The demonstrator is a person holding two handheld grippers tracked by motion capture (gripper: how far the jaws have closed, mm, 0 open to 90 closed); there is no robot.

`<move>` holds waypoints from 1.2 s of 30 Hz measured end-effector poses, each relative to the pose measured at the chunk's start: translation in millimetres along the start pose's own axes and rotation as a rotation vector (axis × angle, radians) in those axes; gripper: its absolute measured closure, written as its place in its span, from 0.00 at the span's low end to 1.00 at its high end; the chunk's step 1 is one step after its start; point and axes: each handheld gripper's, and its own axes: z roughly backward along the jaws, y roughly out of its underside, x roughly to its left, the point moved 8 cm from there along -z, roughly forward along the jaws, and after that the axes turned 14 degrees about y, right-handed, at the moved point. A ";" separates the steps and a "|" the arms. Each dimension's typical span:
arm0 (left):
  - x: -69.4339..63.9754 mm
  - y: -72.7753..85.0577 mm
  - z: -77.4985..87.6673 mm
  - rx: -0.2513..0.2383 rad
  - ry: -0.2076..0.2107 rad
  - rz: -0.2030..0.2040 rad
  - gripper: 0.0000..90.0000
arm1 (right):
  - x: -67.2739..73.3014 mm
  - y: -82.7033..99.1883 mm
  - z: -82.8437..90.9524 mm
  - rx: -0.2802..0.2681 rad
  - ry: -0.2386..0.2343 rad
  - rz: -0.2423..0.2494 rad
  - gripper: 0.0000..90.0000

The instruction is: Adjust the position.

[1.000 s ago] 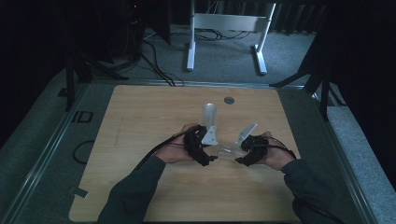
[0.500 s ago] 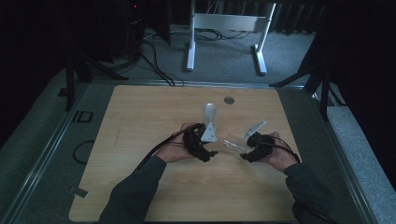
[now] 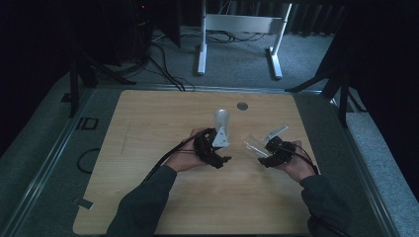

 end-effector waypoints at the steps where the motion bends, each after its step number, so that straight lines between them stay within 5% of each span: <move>1: 0.2 -0.3 -0.1 -0.003 -0.002 0.003 0.27 | -0.7 -0.1 -0.3 0.002 0.007 -0.020 0.47; 15: 2.7 0.5 -2.8 -0.009 -0.006 0.040 0.27 | -6.0 -0.5 -6.9 0.002 0.141 -0.185 0.46; 22: 4.0 -1.1 -3.2 -0.022 -0.008 0.061 0.27 | -4.6 1.7 -11.5 -0.017 0.165 -0.276 0.46; 29: 5.1 -4.3 -3.5 -0.047 -0.010 0.080 0.27 | -4.4 1.1 -12.0 -0.081 0.204 -0.395 0.46; 32: 4.8 -5.8 -3.7 -0.061 -0.006 0.094 0.27 | -4.7 1.0 -11.9 -0.088 0.208 -0.404 0.46; 33: 4.8 -6.2 -3.5 -0.067 -0.005 0.099 0.27 | -4.7 0.3 -11.3 -0.121 0.226 -0.452 0.46; 36: 5.4 -7.6 -2.1 -0.078 -0.001 0.105 0.27 | -5.4 -0.2 -11.0 -0.147 0.259 -0.480 0.46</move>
